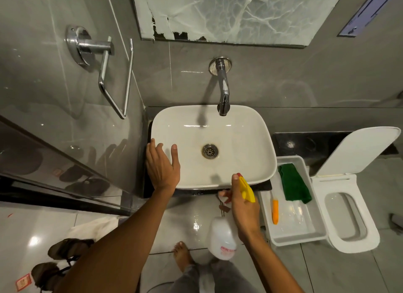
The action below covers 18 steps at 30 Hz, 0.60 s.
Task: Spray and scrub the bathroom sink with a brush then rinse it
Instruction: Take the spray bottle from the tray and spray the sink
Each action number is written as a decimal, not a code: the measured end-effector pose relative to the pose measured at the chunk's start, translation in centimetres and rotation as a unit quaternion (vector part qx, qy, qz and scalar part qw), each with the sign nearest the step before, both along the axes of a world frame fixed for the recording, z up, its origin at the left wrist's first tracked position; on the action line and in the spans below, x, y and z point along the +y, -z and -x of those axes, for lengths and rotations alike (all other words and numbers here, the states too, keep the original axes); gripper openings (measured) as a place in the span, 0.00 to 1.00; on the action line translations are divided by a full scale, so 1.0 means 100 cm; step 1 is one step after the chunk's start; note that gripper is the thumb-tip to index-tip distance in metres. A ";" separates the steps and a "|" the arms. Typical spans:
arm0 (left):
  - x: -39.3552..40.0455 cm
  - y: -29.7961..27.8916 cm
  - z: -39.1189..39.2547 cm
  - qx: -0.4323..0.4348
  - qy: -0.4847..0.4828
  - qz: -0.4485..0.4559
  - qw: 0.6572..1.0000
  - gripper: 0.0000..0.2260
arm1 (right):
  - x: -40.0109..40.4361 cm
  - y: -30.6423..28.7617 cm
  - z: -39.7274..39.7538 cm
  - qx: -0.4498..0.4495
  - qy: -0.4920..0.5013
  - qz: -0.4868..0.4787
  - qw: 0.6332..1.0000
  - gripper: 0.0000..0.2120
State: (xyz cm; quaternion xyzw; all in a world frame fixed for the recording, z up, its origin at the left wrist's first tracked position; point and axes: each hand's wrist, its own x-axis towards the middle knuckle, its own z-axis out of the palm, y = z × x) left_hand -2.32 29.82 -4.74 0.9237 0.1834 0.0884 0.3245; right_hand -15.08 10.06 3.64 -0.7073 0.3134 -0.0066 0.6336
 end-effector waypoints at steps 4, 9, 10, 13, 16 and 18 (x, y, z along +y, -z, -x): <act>0.000 -0.001 0.000 -0.003 -0.002 0.001 1.000 0.28 | -0.017 0.002 -0.001 0.006 0.008 0.001 1.000 0.25; -0.001 -0.001 0.000 -0.009 -0.004 0.002 1.000 0.29 | -0.036 0.010 0.008 0.017 0.025 -0.007 1.000 0.25; -0.001 -0.001 0.000 -0.011 -0.006 0.002 1.000 0.29 | -0.038 0.012 0.011 0.017 0.025 -0.004 1.000 0.24; -0.002 -0.001 0.001 -0.016 -0.009 0.006 1.000 0.29 | -0.041 0.016 0.019 0.022 0.035 -0.018 0.999 0.22; -0.004 -0.002 0.002 -0.026 -0.010 -0.002 1.000 0.29 | -0.046 0.020 0.024 0.022 0.039 -0.014 0.999 0.24; -0.005 -0.003 0.001 -0.030 -0.002 -0.021 0.999 0.29 | -0.052 0.022 0.028 0.027 0.039 -0.022 0.999 0.29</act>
